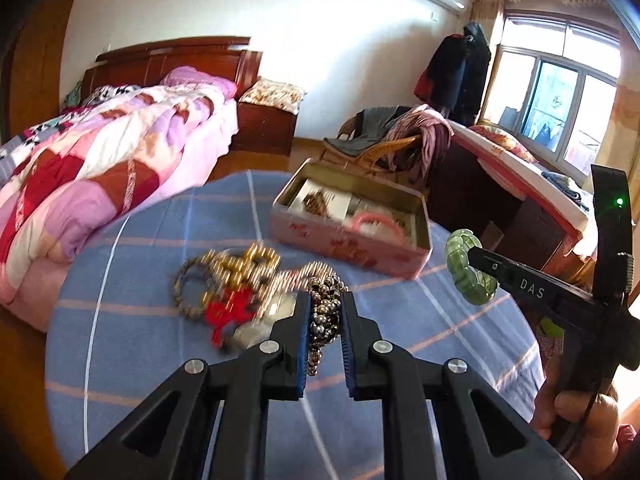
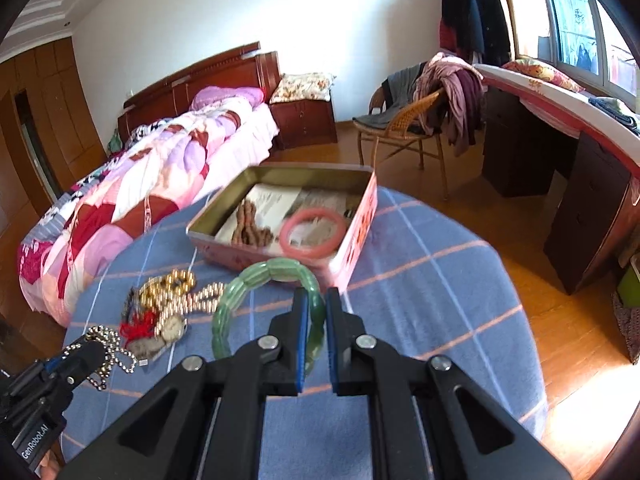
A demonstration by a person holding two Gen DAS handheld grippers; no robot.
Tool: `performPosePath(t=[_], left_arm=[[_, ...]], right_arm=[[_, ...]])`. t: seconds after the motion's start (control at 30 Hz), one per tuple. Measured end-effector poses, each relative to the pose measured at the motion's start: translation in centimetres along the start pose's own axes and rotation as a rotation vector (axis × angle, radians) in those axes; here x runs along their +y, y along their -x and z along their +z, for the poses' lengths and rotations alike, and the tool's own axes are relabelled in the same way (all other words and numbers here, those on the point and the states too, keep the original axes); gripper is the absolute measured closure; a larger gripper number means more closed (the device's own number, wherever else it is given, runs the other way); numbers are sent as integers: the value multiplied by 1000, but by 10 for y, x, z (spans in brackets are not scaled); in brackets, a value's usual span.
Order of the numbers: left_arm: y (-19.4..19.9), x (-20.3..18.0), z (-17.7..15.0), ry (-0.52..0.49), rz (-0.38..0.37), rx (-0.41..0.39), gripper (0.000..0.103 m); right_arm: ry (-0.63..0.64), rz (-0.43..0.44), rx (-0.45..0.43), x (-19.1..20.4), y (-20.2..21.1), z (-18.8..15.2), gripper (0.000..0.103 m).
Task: Organize jewelry
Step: 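Carry the ball chain and jade bangle into the pink tin and release both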
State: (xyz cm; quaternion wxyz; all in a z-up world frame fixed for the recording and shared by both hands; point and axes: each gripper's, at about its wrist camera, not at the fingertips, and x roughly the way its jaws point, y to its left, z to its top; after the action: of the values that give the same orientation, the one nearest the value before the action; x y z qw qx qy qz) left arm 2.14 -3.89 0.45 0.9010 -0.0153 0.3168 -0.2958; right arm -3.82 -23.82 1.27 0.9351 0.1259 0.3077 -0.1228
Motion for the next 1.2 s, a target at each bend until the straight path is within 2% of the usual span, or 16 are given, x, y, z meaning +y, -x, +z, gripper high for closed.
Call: performPosePath(t=[0.17,0.33,0.5,0.83,1.2], left_arm=[[-16,-8,32,-21,-22,-54,90],[-41,-14,63,-26,-55,-108,90],[-79,-15,79,-29,-79,-114,90],[-154,-14,83,-8,-25,-8,90],[-182,-20,72,-44,69,80,89]], right_arm=[[1,-23,-72,-2,-9,28,92],[-14,-38,-108,-5,-27,47,92],[8,-70,-130,0,-58,59,92],[2,-119,-51,-2,-113,51,92],[9,-121,-1,-9,-127,48,92]])
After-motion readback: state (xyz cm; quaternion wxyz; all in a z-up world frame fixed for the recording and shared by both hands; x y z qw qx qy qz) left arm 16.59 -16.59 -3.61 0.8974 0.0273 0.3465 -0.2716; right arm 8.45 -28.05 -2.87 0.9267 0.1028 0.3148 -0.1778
